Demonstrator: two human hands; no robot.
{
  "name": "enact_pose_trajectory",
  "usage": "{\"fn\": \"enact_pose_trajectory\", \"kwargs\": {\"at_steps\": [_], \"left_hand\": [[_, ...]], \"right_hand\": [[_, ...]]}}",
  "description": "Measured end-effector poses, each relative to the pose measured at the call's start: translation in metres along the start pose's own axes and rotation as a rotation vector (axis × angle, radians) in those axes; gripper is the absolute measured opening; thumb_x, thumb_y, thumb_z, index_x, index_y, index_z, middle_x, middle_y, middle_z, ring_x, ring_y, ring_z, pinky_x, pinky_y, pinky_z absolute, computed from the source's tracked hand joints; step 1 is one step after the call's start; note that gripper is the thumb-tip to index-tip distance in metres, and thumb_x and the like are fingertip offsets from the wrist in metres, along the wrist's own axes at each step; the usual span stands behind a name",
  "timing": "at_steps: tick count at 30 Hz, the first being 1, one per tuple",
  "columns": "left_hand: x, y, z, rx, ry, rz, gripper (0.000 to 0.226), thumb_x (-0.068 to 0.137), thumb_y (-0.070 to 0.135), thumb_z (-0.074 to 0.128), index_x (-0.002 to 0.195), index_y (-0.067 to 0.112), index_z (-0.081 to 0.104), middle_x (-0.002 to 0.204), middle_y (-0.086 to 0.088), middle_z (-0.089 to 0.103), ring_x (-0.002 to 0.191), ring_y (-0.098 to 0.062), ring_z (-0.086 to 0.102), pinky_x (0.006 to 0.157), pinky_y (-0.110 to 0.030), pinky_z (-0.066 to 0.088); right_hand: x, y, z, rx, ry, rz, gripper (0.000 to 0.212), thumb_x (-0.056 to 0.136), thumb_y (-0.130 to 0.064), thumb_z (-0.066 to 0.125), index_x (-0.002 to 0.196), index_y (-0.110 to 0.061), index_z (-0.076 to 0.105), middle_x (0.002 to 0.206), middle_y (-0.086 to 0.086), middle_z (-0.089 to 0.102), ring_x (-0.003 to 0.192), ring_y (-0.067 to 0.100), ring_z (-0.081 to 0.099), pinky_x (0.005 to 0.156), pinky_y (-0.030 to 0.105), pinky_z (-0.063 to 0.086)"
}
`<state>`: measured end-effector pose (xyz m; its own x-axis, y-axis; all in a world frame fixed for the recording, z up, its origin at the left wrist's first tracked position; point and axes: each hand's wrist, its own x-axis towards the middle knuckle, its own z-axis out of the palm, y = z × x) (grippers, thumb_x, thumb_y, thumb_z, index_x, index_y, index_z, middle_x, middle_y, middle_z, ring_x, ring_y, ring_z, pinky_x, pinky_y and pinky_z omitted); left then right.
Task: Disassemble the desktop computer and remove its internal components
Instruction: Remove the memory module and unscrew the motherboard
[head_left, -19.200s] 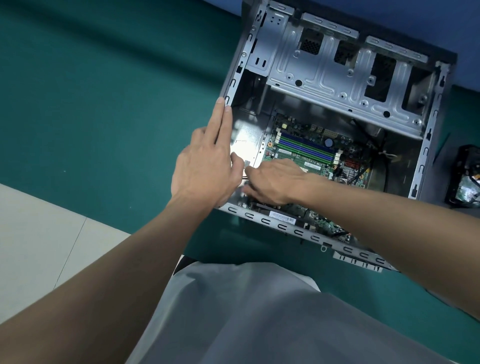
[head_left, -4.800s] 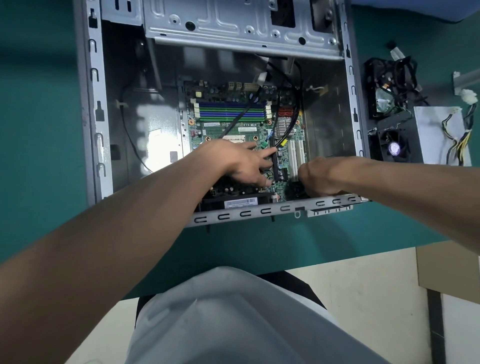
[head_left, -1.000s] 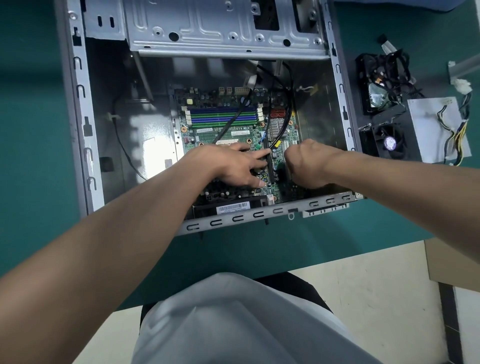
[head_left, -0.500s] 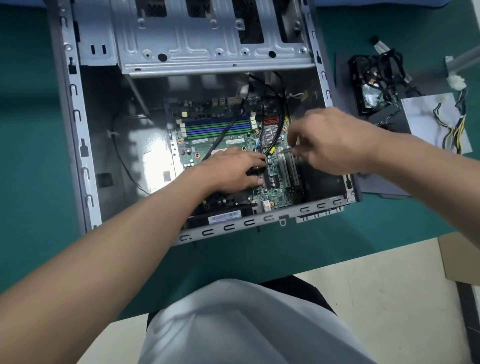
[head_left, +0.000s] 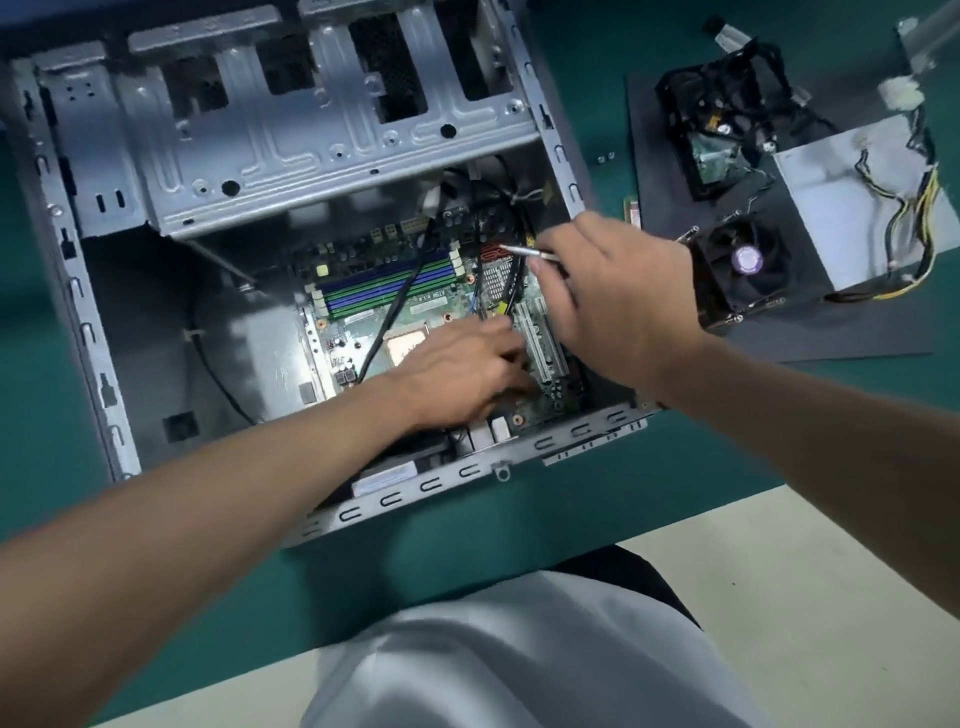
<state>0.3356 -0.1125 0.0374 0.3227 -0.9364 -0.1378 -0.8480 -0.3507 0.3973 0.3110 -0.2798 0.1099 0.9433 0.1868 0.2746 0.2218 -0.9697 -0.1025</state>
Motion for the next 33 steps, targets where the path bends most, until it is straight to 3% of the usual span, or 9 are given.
{"fn": "enact_pose_trajectory", "kwargs": {"at_steps": [4,8,12,21,23,25,27,30,33], "left_hand": [[0.016,0.013,-0.004,0.139,-0.098,0.057,0.007,0.074,0.017,0.077,0.076,0.019,0.07,0.103,-0.004,0.067,0.098,-0.018,0.058,0.084,-0.038,0.054],[0.019,0.012,-0.008,0.177,-0.151,0.111,0.025,0.064,0.011,0.083,0.052,0.012,0.061,0.089,-0.009,0.071,0.085,-0.022,0.065,0.074,-0.043,0.058],[0.021,0.008,0.002,0.271,-0.191,0.182,0.01,0.067,0.008,0.062,0.058,0.011,0.063,0.092,-0.01,0.069,0.098,-0.027,0.061,0.079,-0.046,0.053],[0.021,0.003,0.02,0.28,-0.08,0.202,0.011,0.085,0.014,0.064,0.081,0.017,0.074,0.095,0.003,0.07,0.099,-0.017,0.06,0.086,-0.036,0.048],[0.019,0.007,0.015,0.111,0.005,0.117,0.007,0.083,0.016,0.07,0.077,0.017,0.073,0.085,0.004,0.07,0.084,-0.014,0.06,0.08,-0.028,0.048],[0.016,0.009,0.005,-0.033,0.084,-0.032,0.009,0.09,0.021,0.064,0.091,0.017,0.072,0.09,0.006,0.066,0.08,-0.008,0.052,0.081,-0.023,0.043],[0.011,0.011,-0.007,-0.088,0.118,-0.16,0.011,0.089,0.022,0.066,0.097,0.016,0.072,0.092,0.004,0.063,0.082,-0.011,0.052,0.079,-0.03,0.047],[0.006,0.018,-0.03,-0.245,0.389,-0.34,0.009,0.082,0.015,0.075,0.09,0.013,0.076,0.086,0.001,0.063,0.084,-0.021,0.059,0.077,-0.04,0.053],[0.009,0.03,-0.057,-0.752,0.702,-0.726,0.01,0.083,0.019,0.073,0.086,0.028,0.074,0.087,0.008,0.068,0.09,-0.015,0.064,0.09,-0.044,0.052]], "right_hand": [[0.001,0.002,0.0,0.035,0.039,-0.008,0.023,0.094,-0.025,0.053,0.081,-0.011,0.065,0.07,0.003,0.059,0.06,0.021,0.056,0.045,0.029,0.033],[-0.001,0.006,0.0,0.1,0.049,0.007,0.015,0.088,-0.019,0.057,0.079,-0.009,0.065,0.068,0.003,0.059,0.058,0.021,0.054,0.045,0.029,0.031],[0.0,0.005,0.0,0.11,0.056,0.043,0.01,0.083,-0.016,0.061,0.074,-0.011,0.063,0.065,0.002,0.057,0.056,0.021,0.052,0.047,0.027,0.024],[0.0,0.003,0.005,0.074,0.096,0.06,0.015,0.083,-0.016,0.061,0.068,-0.014,0.059,0.06,0.0,0.053,0.052,0.019,0.047,0.042,0.029,0.029],[0.0,0.003,0.005,0.078,0.085,0.059,0.016,0.083,-0.017,0.061,0.068,-0.014,0.059,0.059,-0.001,0.053,0.052,0.018,0.046,0.041,0.029,0.029],[0.0,0.003,0.004,0.091,0.067,0.06,0.016,0.085,-0.018,0.061,0.07,-0.014,0.059,0.061,-0.001,0.053,0.052,0.018,0.047,0.041,0.029,0.029],[0.0,0.004,0.003,0.131,0.071,0.076,0.015,0.088,-0.02,0.061,0.075,-0.012,0.061,0.064,0.0,0.056,0.053,0.021,0.05,0.042,0.03,0.033],[0.002,0.005,-0.003,0.359,0.121,0.207,0.018,0.095,-0.02,0.054,0.086,-0.005,0.062,0.071,0.002,0.058,0.055,0.026,0.052,0.045,0.036,0.041],[0.002,0.006,-0.013,0.655,0.167,0.497,0.021,0.1,-0.02,0.044,0.089,-0.006,0.055,0.071,-0.001,0.058,0.057,0.024,0.054,0.053,0.035,0.042]]}}
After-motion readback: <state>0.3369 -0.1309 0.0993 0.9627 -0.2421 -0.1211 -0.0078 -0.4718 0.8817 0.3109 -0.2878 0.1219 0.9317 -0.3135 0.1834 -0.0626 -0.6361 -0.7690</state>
